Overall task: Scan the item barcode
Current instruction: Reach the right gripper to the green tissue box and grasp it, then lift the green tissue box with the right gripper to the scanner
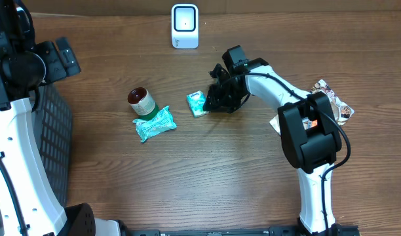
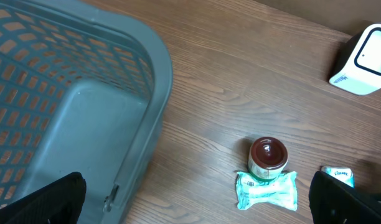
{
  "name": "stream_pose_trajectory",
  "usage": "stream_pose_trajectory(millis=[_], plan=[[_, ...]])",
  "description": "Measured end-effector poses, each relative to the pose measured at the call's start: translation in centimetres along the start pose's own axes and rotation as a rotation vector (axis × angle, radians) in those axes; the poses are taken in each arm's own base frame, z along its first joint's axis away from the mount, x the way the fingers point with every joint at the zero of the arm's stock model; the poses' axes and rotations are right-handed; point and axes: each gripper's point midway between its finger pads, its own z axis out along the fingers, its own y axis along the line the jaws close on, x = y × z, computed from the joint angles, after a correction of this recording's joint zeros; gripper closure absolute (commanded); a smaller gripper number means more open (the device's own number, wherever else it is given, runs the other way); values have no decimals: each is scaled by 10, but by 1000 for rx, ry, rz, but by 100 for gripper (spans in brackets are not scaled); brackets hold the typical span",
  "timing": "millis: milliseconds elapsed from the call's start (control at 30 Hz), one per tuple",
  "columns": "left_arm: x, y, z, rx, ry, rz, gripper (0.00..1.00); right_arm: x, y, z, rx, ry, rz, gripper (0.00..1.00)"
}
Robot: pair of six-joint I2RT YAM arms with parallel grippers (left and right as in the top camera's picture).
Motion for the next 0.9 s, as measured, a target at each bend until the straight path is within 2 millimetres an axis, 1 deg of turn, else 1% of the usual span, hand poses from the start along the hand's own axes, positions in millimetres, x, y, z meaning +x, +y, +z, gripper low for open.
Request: stream_pose_trajectory(millis=[33, 67, 167, 267, 367, 433, 467, 533, 667, 733, 833, 900], plan=[[0, 0, 0, 0, 0, 0, 1, 0, 1, 1, 4, 0, 1, 95], [0, 0, 0, 0, 0, 0, 0, 0, 4, 2, 3, 0, 9, 96], [0, 0, 0, 0, 0, 0, 1, 3, 10, 5, 2, 5, 18, 96], [0, 0, 0, 0, 0, 0, 0, 10, 14, 6, -13, 34, 32, 96], [0, 0, 0, 0, 0, 0, 0, 15, 20, 4, -66, 62, 34, 96], [0, 0, 0, 0, 0, 0, 0, 16, 26, -1, -123, 74, 33, 96], [0, 0, 0, 0, 0, 0, 1, 16, 30, -8, -162, 72, 29, 96], [0, 0, 0, 0, 0, 0, 1, 11, 36, -28, -241, 51, 25, 96], [0, 0, 0, 0, 0, 0, 0, -2, 46, -82, -386, -24, 14, 96], [0, 0, 0, 0, 0, 0, 0, -5, 48, -103, -440, -52, 11, 96], [0, 0, 0, 0, 0, 0, 1, -4, 54, -117, -516, -55, -3, 96], [0, 0, 0, 0, 0, 0, 1, -3, 66, -123, -595, -52, -33, 96]])
